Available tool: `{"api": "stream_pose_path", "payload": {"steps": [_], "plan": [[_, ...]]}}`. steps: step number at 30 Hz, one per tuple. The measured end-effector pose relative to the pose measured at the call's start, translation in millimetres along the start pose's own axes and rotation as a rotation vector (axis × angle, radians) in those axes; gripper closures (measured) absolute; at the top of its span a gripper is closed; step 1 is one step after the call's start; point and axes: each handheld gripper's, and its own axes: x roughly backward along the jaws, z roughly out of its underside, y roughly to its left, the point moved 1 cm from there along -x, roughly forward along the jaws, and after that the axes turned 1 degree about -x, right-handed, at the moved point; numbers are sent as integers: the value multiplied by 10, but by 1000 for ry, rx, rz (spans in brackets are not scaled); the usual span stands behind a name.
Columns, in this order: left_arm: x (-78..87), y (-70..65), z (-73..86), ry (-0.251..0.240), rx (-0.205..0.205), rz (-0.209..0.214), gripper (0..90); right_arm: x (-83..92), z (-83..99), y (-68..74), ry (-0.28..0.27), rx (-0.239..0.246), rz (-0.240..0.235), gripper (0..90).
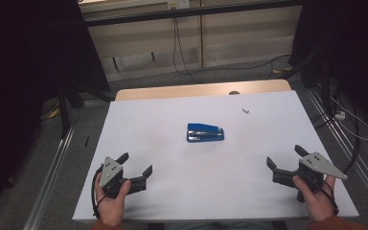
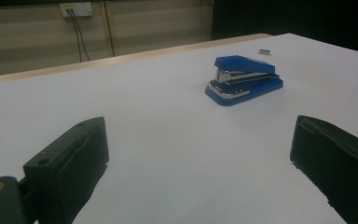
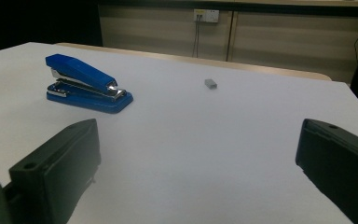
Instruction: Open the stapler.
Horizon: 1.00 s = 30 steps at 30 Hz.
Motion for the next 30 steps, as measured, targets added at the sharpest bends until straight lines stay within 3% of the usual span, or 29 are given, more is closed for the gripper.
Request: {"api": "stream_pose_path", "payload": {"steps": [4, 11, 17, 20, 25, 30], "plan": [[-32, 4, 22, 34, 9, 11, 43, -12, -1, 11, 6, 5, -11, 0], [-61, 6, 31, 52, 1, 6, 43, -59, -3, 53, 3, 21, -31, 0], [-64, -30, 18, 41, -29, 4, 43, -134, 2, 111, 9, 30, -71, 0], [-64, -54, 12, 48, -37, 24, 43, -162, -10, 145, -1, 40, -104, 1], [-81, -58, 14, 66, -36, 33, 47, -179, -9, 186, 3, 50, -121, 1], [-163, -100, 10, 82, -48, 47, 47, -249, 4, 237, 35, 60, -139, 13]]}}
